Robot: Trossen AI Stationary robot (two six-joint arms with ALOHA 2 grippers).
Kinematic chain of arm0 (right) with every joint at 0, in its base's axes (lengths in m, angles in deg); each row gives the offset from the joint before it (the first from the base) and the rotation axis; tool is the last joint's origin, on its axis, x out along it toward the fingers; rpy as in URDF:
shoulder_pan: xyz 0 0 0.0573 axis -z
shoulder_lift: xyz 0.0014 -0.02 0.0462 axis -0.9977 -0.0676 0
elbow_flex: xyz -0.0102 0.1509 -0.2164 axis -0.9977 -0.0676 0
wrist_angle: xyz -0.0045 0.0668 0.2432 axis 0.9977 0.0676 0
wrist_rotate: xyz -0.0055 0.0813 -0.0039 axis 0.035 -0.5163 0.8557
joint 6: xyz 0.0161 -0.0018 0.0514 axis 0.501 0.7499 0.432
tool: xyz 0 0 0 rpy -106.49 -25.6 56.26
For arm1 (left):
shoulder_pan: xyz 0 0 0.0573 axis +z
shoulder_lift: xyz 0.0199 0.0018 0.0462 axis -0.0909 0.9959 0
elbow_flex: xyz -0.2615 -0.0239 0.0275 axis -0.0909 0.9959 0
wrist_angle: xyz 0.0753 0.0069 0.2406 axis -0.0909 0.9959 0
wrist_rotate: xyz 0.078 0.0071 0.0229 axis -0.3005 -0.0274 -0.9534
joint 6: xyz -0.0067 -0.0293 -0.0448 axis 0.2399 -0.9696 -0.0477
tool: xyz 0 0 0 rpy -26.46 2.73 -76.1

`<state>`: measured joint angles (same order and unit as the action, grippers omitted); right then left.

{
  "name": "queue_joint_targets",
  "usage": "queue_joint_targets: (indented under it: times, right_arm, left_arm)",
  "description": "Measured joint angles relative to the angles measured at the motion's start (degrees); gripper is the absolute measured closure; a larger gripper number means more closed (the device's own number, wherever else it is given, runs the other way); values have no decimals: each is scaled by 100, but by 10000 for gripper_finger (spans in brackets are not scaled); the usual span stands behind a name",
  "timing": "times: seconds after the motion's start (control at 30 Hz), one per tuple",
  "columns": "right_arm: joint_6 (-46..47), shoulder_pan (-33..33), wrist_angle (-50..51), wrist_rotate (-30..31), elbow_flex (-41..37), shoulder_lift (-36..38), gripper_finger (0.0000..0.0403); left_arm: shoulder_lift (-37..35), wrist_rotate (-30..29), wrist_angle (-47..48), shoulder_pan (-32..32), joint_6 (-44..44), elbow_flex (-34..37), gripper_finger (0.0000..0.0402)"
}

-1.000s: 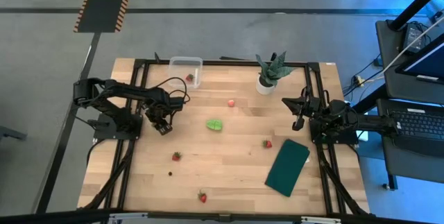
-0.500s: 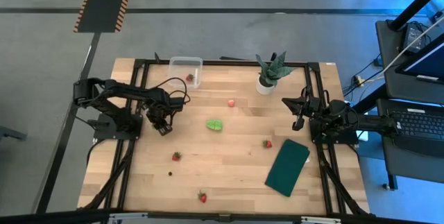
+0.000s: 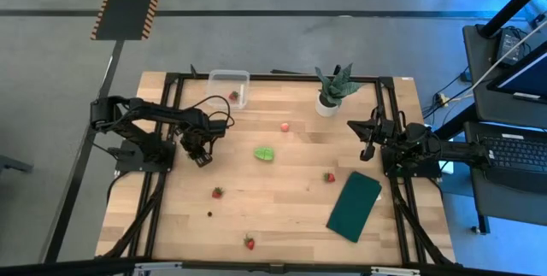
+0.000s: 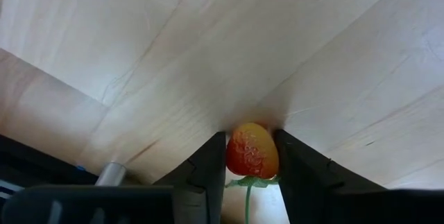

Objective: Pick and placing Produce into tupperware
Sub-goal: Put the red strawberry into the transparent container

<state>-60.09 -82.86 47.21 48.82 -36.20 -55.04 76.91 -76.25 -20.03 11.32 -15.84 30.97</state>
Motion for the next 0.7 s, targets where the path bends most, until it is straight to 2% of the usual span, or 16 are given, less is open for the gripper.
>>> queue_joint_targets:
  times: [0.37, 0.7]
  right_arm:
    - [0, -2, 0, 0, 0, 0, 381]
    - [0, 0, 0, 0, 2, 0, 381]
  left_arm:
    - [1, 28, -7, 4, -4, 0, 290]
    - [-1, 200, -7, 9, -22, 0, 307]
